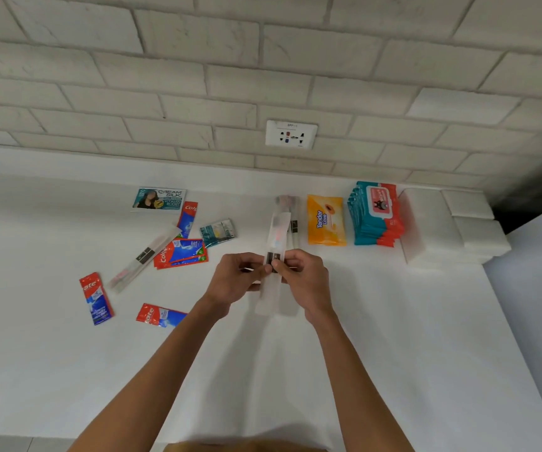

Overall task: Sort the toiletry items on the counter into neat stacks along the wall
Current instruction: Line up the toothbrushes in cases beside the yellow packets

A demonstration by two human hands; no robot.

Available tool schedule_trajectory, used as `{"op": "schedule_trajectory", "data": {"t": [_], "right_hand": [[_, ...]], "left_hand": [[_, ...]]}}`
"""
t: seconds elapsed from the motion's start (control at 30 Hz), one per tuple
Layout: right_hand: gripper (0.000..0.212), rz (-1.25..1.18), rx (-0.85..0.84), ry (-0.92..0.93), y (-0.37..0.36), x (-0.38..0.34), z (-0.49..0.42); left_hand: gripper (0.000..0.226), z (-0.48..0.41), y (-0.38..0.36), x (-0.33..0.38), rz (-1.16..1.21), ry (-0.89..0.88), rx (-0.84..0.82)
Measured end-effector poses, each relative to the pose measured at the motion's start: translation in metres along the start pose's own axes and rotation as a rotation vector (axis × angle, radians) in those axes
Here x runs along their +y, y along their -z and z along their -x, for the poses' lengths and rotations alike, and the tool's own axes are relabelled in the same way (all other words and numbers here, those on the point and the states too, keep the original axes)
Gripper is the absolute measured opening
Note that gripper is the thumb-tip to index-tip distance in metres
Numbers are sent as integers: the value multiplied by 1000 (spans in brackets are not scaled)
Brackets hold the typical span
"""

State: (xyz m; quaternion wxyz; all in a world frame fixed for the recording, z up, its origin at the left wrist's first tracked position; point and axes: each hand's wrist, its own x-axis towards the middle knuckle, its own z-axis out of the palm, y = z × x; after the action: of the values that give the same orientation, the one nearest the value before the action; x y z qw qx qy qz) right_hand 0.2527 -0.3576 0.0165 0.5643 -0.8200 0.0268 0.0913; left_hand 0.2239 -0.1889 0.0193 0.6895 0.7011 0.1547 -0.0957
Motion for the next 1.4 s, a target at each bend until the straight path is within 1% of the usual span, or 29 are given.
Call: {"op": "schedule_trajectory", "data": {"t": [0.17,0.33,0.7,0.8,0.9,1.03,1.1,1.23,1.27,1.4], "right_hand": [[6,3,-28,-21,8,11,-6],[6,-9,-18,-57,10,14,-15],[7,27,-19,-101,1,30,-29],[6,101,10,-84,-4,34,-37],[9,148,34,-76,-8,35,-49],[13,200,66,-75,-15,33,-68],[13,224,85,-71,-20,33,-80],[14,262,93,-42,-27,31,-103],[14,276,90,-40,-28,31,-108],[12,348,94,-33,-33,33,-122]], "left_hand": [[9,-12,-15,2,33,4,45],[9,-24,-21,1,52,22,58],[9,-57,-19,-12,45,78,145],[16,-65,-18,-17,41,120,105],[27,-70,-18,-20,2,165,67],[34,-87,-17,-23,-32,176,106],[30,-97,-20,-20,-79,167,134],[13,-117,-24,-14,-182,148,185],[11,-122,-25,-14,-208,143,192],[20,-135,-28,-11,-293,141,229]]}}
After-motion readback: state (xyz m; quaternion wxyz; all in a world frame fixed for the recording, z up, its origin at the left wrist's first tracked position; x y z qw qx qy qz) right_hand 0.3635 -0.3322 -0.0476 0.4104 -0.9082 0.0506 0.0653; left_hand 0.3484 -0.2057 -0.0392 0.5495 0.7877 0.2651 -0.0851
